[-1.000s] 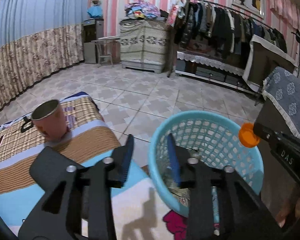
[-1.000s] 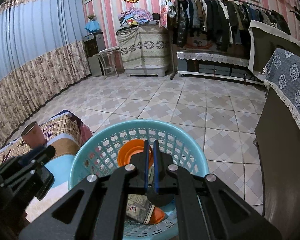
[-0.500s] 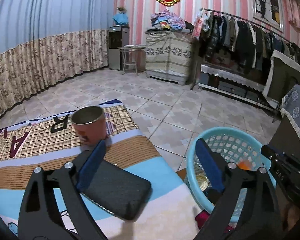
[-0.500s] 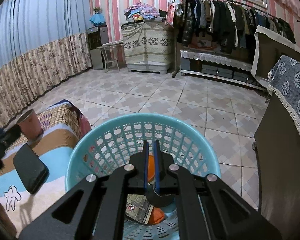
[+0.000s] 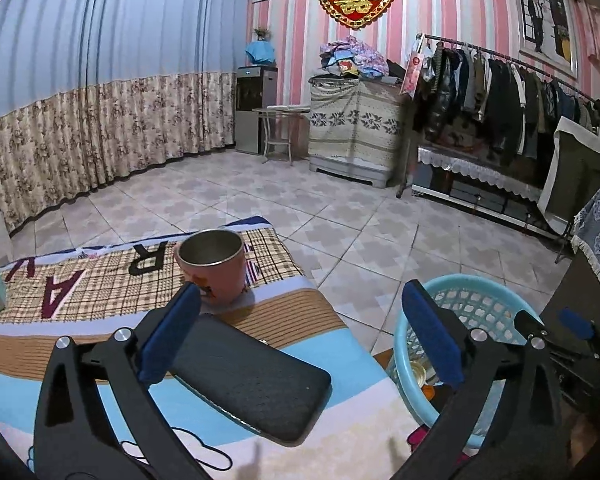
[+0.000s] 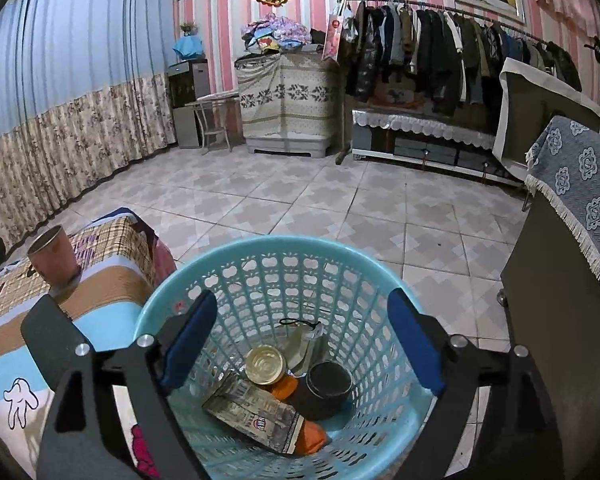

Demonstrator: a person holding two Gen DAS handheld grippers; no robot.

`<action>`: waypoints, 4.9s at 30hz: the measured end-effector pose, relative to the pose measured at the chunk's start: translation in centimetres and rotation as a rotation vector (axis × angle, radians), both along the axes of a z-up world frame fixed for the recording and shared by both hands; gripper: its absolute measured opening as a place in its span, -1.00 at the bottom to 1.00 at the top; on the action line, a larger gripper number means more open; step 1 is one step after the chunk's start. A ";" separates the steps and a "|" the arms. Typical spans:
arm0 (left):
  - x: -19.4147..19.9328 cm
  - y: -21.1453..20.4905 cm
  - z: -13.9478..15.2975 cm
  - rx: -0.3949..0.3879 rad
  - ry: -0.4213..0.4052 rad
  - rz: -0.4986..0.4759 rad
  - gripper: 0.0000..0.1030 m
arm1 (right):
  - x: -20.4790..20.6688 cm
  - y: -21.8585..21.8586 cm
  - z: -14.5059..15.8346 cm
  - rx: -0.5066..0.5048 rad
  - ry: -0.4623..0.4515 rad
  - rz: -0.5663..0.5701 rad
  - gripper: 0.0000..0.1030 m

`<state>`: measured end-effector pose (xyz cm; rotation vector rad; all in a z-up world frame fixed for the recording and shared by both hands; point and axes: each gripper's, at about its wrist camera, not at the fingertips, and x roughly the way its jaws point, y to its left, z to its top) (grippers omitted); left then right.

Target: Collect trash

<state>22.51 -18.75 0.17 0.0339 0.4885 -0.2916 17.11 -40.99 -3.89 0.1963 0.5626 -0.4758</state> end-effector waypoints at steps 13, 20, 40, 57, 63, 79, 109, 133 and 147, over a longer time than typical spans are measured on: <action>-2.6 4.9 1.6 0.042 -0.070 0.109 0.89 | -1.4 3.0 2.5 -0.028 -0.081 0.048 0.86; -6.1 9.3 2.9 0.080 -0.127 0.228 0.90 | -4.1 8.3 4.6 -0.055 -0.157 0.162 0.91; -20.1 19.5 3.1 0.018 -0.114 0.330 0.90 | -13.5 19.8 4.7 -0.052 -0.214 0.390 0.91; -23.1 19.8 2.1 0.050 -0.094 0.333 0.90 | -17.5 21.7 4.8 -0.124 -0.193 0.410 0.91; -22.7 19.1 1.8 0.065 -0.086 0.329 0.90 | -17.2 21.2 4.4 -0.076 -0.171 0.426 0.91; -22.3 18.7 1.7 0.072 -0.078 0.322 0.90 | -16.6 21.0 4.0 -0.081 -0.159 0.394 0.91; -22.4 18.0 1.5 0.100 -0.107 0.323 0.90 | -16.8 21.8 3.9 -0.097 -0.155 0.403 0.91; -22.4 18.1 1.5 0.103 -0.108 0.324 0.90 | -16.8 21.8 3.9 -0.099 -0.154 0.400 0.91; -22.4 18.1 1.5 0.103 -0.110 0.325 0.89 | -16.7 21.8 3.9 -0.098 -0.153 0.400 0.91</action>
